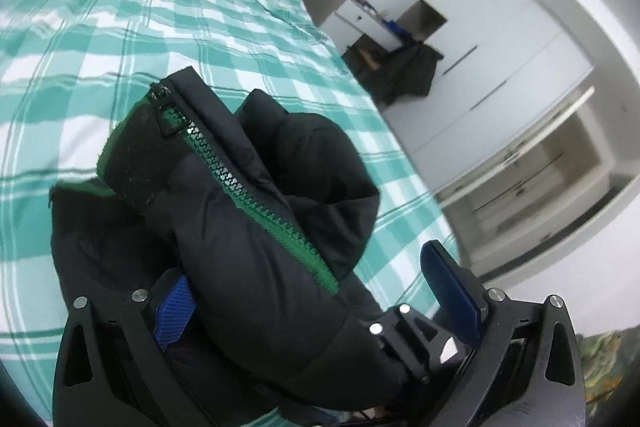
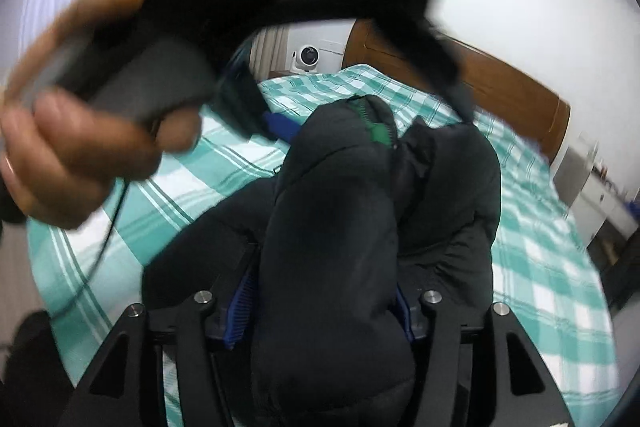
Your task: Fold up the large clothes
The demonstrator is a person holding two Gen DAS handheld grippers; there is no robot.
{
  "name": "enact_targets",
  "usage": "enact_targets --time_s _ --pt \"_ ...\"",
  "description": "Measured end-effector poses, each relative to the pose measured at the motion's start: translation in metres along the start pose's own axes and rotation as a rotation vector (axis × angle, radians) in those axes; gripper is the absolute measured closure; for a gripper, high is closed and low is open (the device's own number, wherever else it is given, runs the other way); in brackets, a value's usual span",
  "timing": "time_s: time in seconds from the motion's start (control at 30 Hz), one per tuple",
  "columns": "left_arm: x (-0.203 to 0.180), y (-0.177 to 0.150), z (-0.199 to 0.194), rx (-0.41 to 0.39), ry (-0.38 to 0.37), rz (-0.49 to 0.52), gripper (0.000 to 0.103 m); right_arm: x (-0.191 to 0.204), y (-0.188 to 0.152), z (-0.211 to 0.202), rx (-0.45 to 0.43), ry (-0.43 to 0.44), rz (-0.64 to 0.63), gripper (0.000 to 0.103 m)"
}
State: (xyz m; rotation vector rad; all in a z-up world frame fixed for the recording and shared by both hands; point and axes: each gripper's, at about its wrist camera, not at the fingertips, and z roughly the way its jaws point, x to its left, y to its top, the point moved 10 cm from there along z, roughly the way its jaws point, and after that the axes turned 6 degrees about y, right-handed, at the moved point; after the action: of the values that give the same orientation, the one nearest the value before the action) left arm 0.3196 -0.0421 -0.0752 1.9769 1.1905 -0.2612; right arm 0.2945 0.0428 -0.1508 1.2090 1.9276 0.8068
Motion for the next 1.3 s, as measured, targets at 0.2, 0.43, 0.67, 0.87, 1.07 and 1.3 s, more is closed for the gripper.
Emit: enact_targets --time_s 0.2,0.43,0.67,0.87,1.07,1.3 --pt "0.01 -0.025 0.042 0.17 0.389 0.221 0.002 0.018 -0.004 0.011 0.032 -0.037 -0.116 0.044" --pt "0.048 -0.029 0.051 0.214 0.399 0.096 0.051 0.029 -0.001 -0.01 -0.034 0.021 -0.128 0.036" --pt "0.092 -0.035 0.017 0.14 0.307 -0.05 0.061 0.022 0.021 -0.112 -0.18 0.351 0.069 0.036" --pt "0.14 -0.057 -0.006 0.094 0.318 -0.125 0.056 -0.064 0.017 -0.081 -0.052 0.263 0.184 0.04" --pt "0.177 -0.066 0.0 0.089 0.347 -0.212 0.046 -0.032 -0.023 -0.004 0.12 0.35 0.095 0.04" --pt "0.197 -0.082 0.016 0.102 0.337 -0.255 0.039 -0.025 -0.059 0.041 0.223 0.409 0.205 0.039"
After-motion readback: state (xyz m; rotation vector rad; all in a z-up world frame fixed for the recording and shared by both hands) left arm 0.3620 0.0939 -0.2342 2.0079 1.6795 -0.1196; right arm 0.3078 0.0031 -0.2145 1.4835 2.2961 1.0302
